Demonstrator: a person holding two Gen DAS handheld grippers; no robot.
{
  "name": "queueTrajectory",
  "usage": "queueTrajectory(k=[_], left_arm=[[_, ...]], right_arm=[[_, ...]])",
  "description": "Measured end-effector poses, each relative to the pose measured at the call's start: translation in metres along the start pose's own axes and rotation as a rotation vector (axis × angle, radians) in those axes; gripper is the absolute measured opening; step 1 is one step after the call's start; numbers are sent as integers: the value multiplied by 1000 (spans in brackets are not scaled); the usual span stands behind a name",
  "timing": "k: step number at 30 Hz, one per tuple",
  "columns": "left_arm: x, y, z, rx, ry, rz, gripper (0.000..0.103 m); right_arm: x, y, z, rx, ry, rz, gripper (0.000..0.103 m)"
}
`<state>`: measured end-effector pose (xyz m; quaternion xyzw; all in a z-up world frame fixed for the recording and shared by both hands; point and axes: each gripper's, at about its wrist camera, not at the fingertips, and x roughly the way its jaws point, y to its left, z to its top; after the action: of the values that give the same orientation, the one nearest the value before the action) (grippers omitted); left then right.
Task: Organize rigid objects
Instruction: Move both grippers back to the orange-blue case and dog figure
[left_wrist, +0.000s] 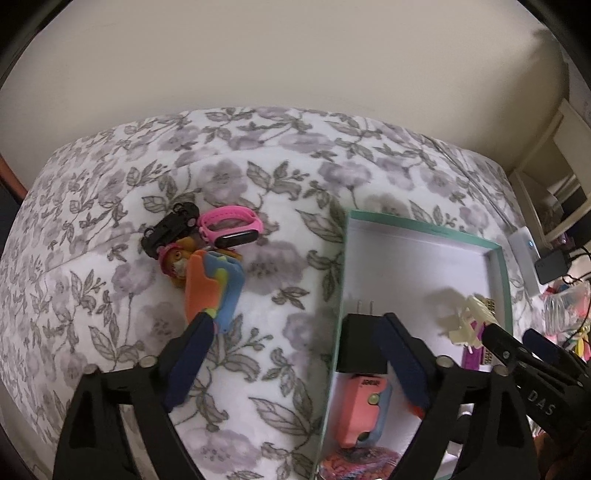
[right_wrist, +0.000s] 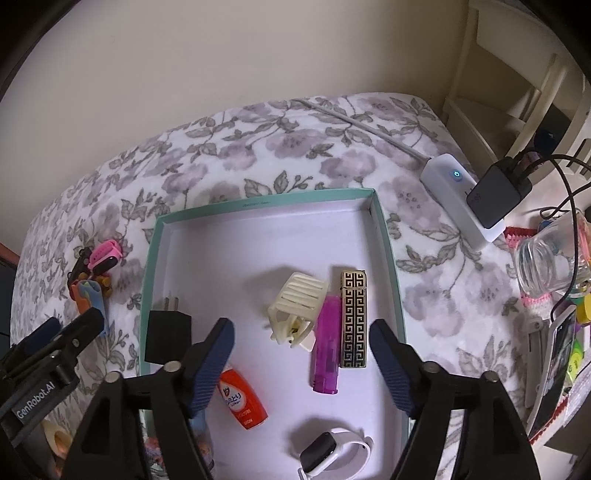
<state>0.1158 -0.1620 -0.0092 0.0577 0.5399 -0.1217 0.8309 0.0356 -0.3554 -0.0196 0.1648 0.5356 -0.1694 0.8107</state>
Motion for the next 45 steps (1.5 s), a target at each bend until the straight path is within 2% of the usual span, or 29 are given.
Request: queueTrajectory(k=[4,8,16,21,26,37,42,45], left_arm=[[1,9,2,-22,-5,13,93],[2,19,5,-51,-8,21,94],[2,41,9,-107,-21,28,96],[0,57,13,-144,-25,21,96],[-5,88,19,-205,-46,41,96],[-21,191,17,-418,-111,103,96],[-20,206,18,-433,-111,116,96],[-16,203,21,-414,-103,100,96]], right_arm=[[2,0,0,2,-5,2,89],[2,1,0,6,-21,5,103],[5,9,1,-15,-51,21,103],[-2,22,3,-39,-109,59,103],[-11,45,4,-73,-175,101,103],[-25,109,0,-166,-229,210,102],[-24,149,-7,-231,-232,244,100],[-18,173,-11,-274,-223,246,98]])
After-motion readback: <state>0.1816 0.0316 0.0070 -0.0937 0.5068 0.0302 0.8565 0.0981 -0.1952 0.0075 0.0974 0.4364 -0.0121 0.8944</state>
